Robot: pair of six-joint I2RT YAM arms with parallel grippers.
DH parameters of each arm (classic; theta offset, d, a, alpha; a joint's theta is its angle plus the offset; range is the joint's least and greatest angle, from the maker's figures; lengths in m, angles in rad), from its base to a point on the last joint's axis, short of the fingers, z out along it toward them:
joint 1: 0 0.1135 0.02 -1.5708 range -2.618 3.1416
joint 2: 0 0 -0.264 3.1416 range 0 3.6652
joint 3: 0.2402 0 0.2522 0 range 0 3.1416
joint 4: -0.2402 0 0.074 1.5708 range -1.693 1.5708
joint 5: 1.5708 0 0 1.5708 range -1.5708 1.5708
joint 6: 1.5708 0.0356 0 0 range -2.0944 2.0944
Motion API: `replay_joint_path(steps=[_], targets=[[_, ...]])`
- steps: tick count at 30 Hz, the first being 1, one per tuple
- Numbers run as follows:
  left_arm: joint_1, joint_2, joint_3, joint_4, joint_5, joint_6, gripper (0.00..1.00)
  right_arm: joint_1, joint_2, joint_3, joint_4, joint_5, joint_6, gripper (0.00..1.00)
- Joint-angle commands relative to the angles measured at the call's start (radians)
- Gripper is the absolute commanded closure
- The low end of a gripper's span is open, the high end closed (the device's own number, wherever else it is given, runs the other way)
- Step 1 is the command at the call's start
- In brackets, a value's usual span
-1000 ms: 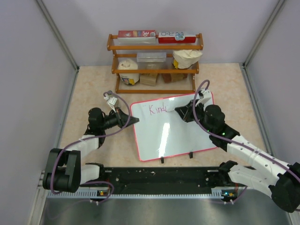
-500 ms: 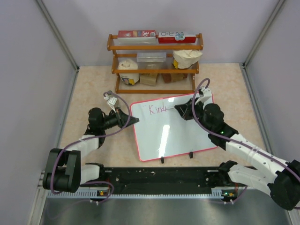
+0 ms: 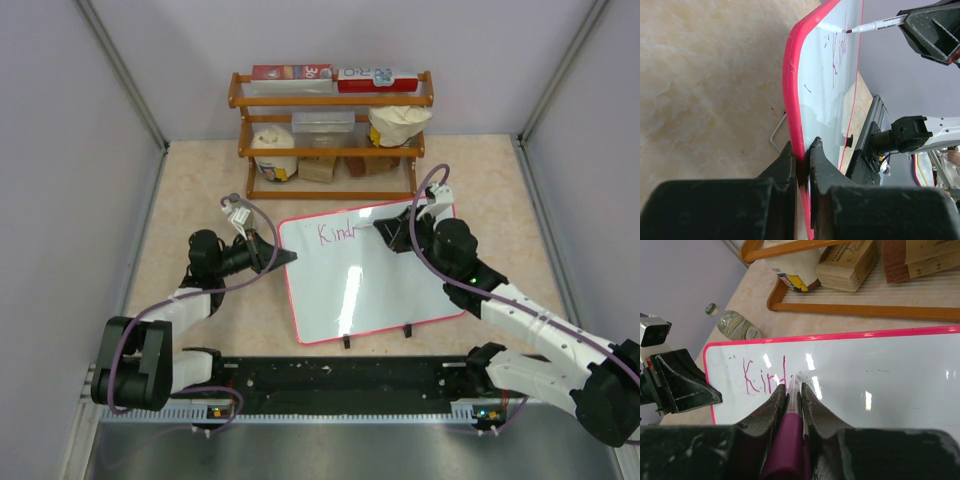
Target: Write a sentence on the whiteboard
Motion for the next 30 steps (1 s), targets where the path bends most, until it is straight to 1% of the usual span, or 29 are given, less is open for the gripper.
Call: replay_joint_path(steps=[1,20,30], targets=[[-0.012,0.018,-0.019,-0.032,-0.123,0.215,1.0,-0.009,-0.013,0.02,-0.03,0.049,-0.023,1.0],[-0.012,0.019,-0.021,-0.032,-0.126,0.215,1.0,-0.009,-0.075,-0.059,-0.071,0.004,-0.019,1.0],[-0.011,0.019,-0.019,-0.032,-0.123,0.215,1.0,-0.011,-0.118,-0.033,-0.059,-0.028,-0.011,1.0]])
